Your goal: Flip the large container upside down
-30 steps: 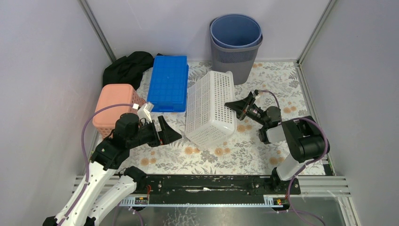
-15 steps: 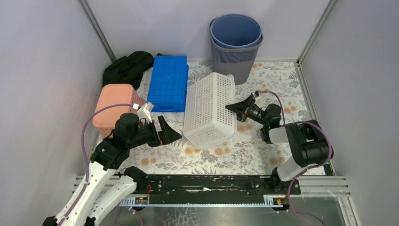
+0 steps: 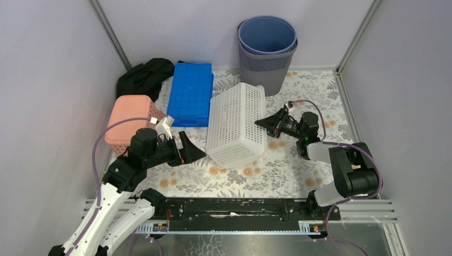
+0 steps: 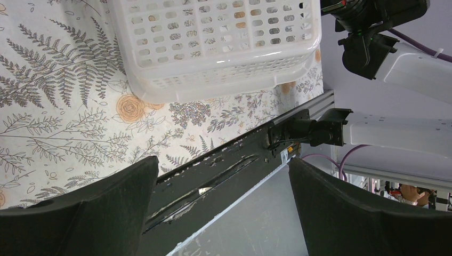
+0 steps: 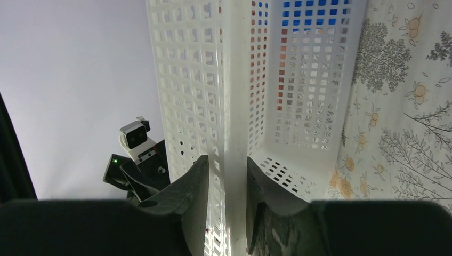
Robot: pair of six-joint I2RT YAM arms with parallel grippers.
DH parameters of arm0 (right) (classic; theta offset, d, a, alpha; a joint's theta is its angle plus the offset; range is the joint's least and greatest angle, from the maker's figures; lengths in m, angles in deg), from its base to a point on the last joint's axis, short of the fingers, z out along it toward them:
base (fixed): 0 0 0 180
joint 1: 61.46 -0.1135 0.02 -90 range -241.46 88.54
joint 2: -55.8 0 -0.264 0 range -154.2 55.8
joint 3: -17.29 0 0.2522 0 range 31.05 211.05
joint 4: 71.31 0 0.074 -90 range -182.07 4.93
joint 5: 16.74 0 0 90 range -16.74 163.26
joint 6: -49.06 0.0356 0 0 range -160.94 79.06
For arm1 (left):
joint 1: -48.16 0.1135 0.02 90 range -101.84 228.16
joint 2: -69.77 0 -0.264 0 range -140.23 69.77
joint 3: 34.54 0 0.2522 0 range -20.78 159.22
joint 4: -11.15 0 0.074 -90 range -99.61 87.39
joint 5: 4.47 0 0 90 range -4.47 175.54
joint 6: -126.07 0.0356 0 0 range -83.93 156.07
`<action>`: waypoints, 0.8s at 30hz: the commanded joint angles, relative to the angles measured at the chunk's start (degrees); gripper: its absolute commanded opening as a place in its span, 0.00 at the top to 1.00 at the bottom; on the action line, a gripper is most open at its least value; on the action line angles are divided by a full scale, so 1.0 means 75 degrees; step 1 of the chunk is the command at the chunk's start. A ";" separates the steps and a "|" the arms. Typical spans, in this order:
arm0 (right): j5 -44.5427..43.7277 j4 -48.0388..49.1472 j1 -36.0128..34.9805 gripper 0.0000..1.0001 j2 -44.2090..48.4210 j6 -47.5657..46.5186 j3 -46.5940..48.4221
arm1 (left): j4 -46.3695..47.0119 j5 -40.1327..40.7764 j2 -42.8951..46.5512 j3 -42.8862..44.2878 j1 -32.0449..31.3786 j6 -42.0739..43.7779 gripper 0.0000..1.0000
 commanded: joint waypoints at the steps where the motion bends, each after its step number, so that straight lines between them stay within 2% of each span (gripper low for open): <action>1: 0.0311 -0.0894 0.0030 0.67 -0.0018 -0.0847 0.0051 | 0.0035 0.0067 0.0009 0.0108 -0.0050 0.0063 0.00; 24: 0.0375 -0.0382 0.0180 0.66 -0.0787 -0.1080 -0.0363 | 0.0033 0.0021 -0.0079 0.0169 -0.0050 0.0086 0.00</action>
